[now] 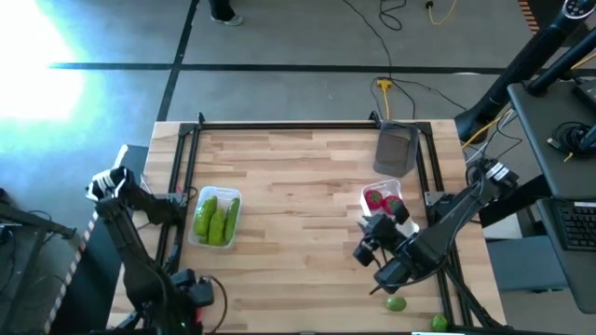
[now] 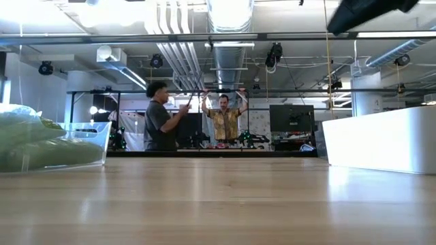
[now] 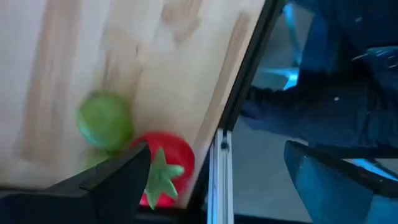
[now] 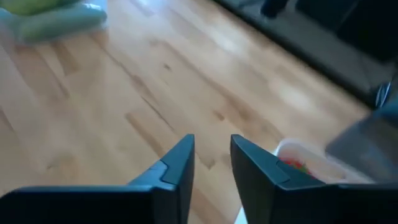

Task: Sort produce into baskets
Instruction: Put the tomato into the white bin

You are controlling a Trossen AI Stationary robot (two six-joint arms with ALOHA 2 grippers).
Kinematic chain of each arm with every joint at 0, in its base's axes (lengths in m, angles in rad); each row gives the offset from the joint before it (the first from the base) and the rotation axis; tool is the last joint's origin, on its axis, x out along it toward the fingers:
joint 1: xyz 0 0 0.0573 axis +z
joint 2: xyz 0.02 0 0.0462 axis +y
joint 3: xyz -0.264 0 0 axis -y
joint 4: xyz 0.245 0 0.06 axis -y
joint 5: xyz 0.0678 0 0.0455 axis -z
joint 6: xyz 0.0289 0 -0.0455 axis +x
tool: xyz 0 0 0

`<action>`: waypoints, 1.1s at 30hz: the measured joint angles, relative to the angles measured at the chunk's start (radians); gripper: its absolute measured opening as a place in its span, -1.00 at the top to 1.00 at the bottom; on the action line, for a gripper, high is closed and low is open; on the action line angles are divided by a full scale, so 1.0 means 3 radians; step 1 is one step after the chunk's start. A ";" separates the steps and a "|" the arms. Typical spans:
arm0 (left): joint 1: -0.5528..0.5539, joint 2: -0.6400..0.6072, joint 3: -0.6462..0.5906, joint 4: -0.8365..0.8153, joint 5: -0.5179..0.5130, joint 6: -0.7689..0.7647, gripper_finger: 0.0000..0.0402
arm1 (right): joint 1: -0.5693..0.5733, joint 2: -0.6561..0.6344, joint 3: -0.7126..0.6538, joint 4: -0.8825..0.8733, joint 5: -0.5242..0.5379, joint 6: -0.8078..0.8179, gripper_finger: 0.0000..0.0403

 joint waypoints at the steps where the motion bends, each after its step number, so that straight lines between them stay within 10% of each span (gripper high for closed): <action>1: 0.0013 0.0058 0.0027 -0.0034 0.0092 -0.0044 -0.75 | 0.0000 0.0026 0.0039 -0.0003 0.0077 -0.0066 0.45; 8: 0.0015 0.0403 0.0140 -0.0198 0.0535 -0.0051 -0.81 | -0.0001 0.0105 0.0127 -0.0003 0.0565 -0.0266 0.14; 33: -0.0029 0.0650 -0.0256 -0.0081 0.0850 0.0688 -0.76 | -0.0001 0.0188 0.0105 -0.0010 0.0563 -0.0337 -0.35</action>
